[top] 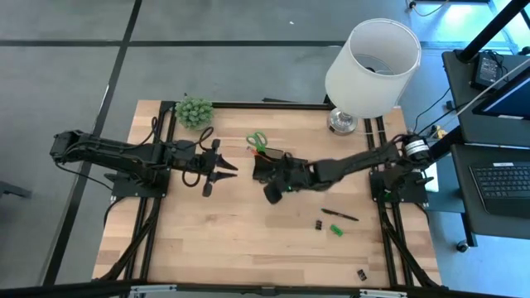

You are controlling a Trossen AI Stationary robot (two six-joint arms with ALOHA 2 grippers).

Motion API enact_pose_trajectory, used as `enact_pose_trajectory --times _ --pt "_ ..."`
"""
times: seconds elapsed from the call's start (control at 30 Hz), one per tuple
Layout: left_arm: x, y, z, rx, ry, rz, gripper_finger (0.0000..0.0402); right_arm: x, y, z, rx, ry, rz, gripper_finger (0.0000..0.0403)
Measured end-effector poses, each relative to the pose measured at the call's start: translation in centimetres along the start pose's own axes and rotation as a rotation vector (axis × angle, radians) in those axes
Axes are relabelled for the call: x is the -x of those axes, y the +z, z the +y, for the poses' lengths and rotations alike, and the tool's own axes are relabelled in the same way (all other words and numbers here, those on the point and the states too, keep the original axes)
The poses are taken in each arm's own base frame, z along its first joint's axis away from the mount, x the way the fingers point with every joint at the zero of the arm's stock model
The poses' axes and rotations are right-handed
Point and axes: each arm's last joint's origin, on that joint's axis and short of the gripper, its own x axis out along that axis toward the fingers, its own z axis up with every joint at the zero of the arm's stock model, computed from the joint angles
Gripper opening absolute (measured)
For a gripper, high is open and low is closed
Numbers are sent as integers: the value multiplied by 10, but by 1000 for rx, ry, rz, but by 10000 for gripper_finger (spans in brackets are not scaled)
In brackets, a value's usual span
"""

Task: Pick and place office supplies into organizer
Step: Put the middle left black binder clip into the black organizer, then put the top black binder clip into the black organizer

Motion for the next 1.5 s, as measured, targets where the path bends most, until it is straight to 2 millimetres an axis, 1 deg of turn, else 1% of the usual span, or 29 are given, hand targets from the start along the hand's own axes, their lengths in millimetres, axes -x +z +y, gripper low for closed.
enact_pose_trajectory --times 0.1,0.2,0.27,0.4,0.6,0.73,0.83,1.2,1.4,1.5 --pt "0 0 0 6 5 0 82 -3 11 -9 36 -37 -1 6" --pt "0 0 0 25 5 0 82 -5 14 -17 59 -74 25 6" --pt "0 0 0 26 5 0 82 -8 14 -20 73 -86 33 6" --pt "0 0 0 26 6 1 82 -15 12 -22 84 -102 45 6" --pt "0 0 0 17 9 1 82 -31 5 -24 110 -124 64 6" --pt "0 0 0 15 9 1 82 -38 1 -25 115 -135 79 6" --pt "0 0 0 15 9 0 82 -39 1 -25 114 -135 79 8" --pt "0 0 0 16 9 1 82 -39 1 -25 117 -116 93 44" --pt "0 0 0 19 9 1 82 -38 1 -24 91 -117 93 89" --pt "0 0 0 19 9 1 82 -29 7 -20 88 -110 114 109"
